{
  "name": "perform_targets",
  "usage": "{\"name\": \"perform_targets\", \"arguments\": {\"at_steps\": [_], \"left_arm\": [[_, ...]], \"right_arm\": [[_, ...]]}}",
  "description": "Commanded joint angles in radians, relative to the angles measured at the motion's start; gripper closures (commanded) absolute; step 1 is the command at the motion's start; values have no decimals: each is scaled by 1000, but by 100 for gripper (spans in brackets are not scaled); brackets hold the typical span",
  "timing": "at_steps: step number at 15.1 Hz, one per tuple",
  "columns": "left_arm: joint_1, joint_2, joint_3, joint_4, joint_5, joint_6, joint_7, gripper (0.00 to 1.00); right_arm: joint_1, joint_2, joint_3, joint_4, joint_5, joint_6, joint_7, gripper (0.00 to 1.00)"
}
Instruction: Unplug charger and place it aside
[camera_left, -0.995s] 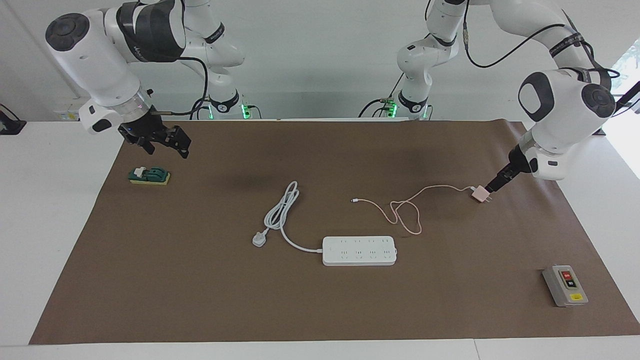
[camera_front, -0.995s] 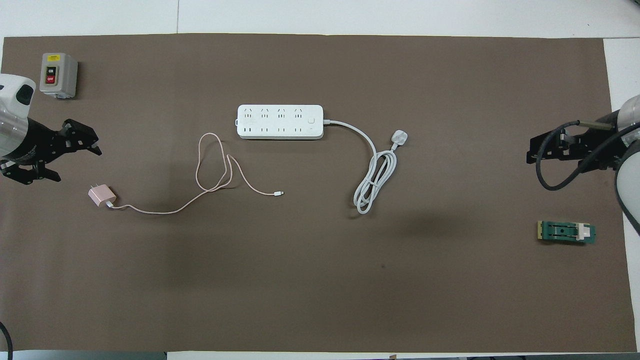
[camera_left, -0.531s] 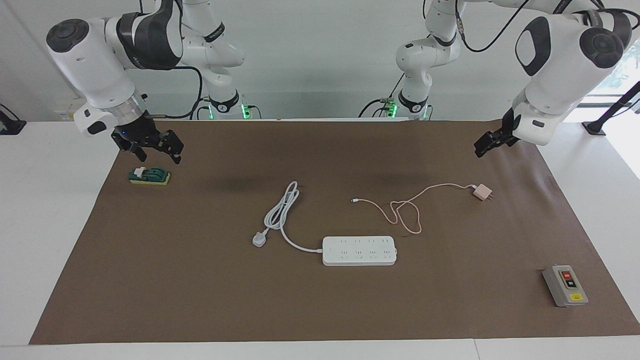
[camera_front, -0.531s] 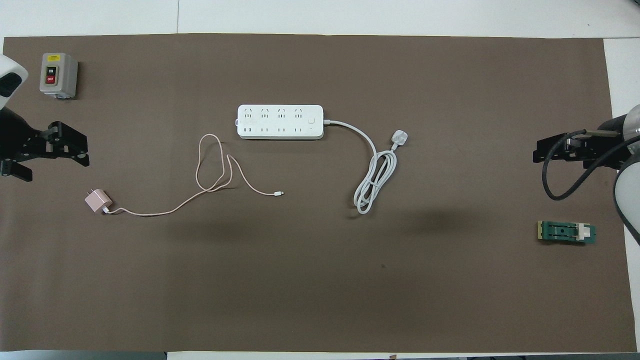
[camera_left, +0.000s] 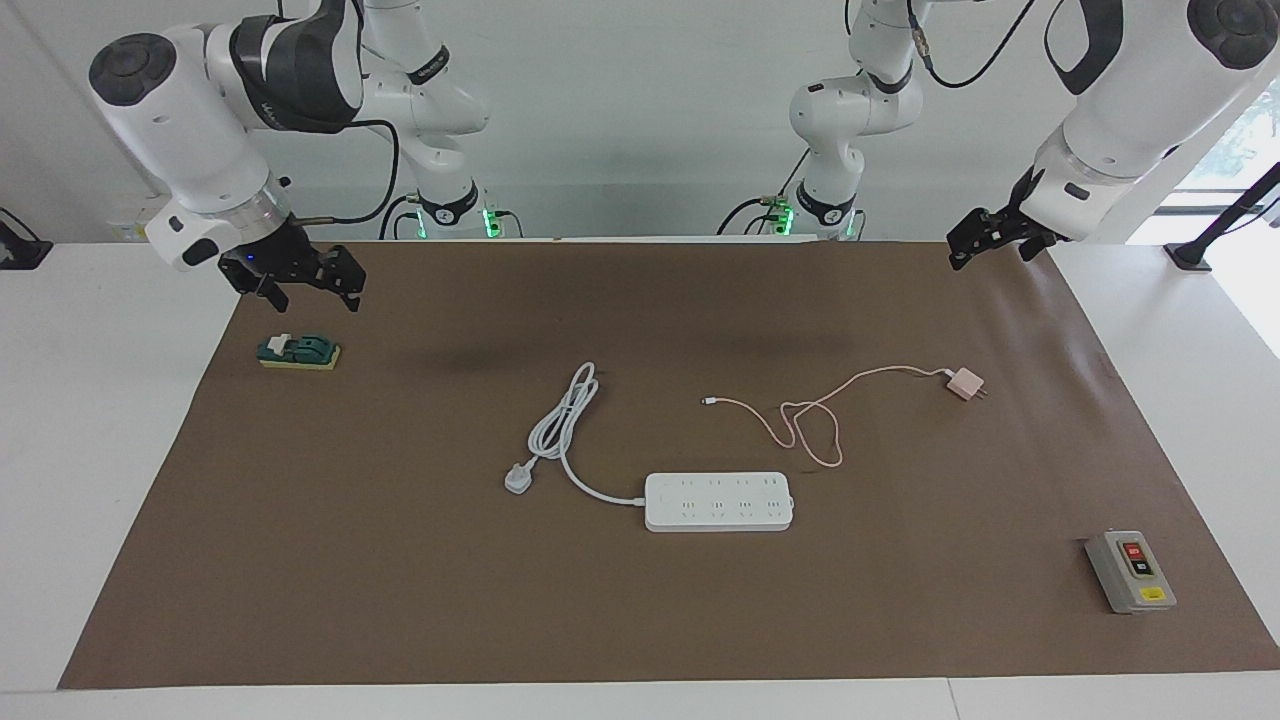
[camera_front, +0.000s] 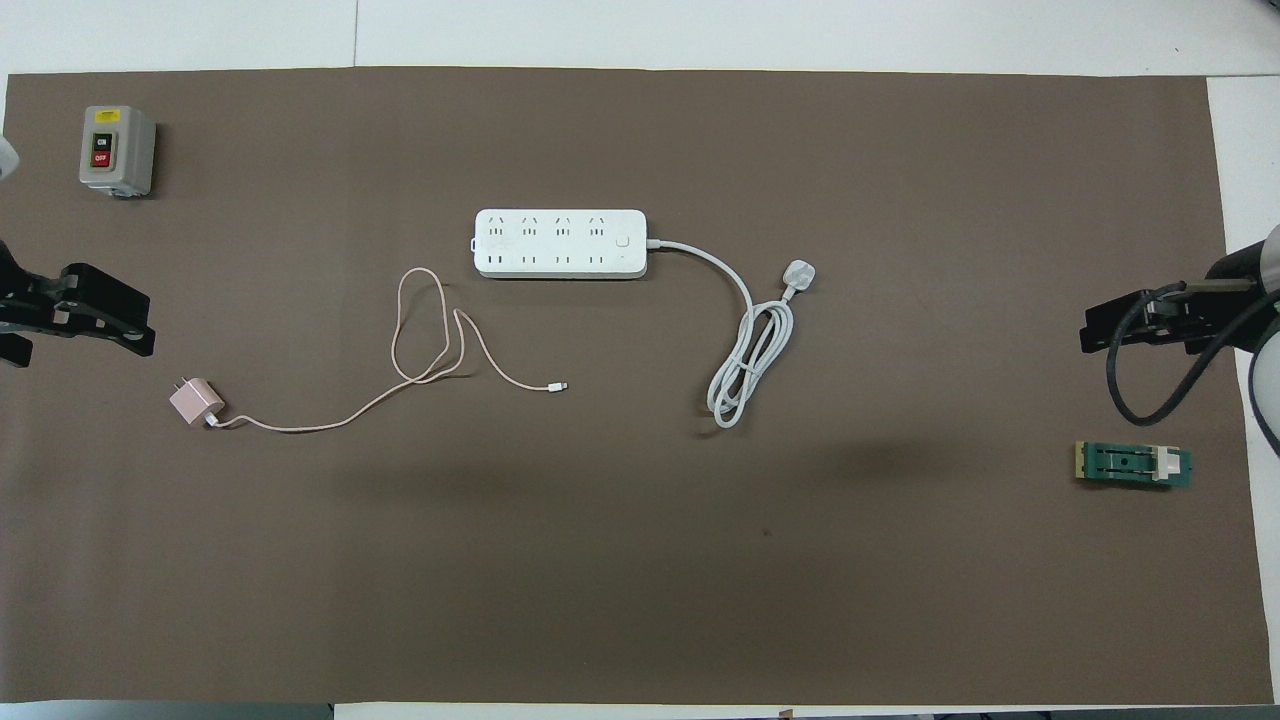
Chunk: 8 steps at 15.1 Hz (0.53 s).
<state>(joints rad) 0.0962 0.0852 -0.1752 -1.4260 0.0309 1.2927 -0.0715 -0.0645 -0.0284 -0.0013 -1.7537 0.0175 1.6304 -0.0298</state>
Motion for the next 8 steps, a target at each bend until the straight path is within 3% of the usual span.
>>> {"name": "perform_targets", "arguments": {"at_steps": [1, 4, 8], "left_arm": [[-41, -15, 48, 4, -9, -18, 61, 0], [-49, -80, 48, -11, -16, -27, 61, 0], [-76, -113, 72, -168, -17, 69, 59, 0]], "right_arm": [[-20, 33, 12, 85, -11, -67, -25, 0], [-17, 38, 12, 83, -13, -63, -21, 0], [-15, 38, 12, 77, -36, -49, -27, 0]]}}
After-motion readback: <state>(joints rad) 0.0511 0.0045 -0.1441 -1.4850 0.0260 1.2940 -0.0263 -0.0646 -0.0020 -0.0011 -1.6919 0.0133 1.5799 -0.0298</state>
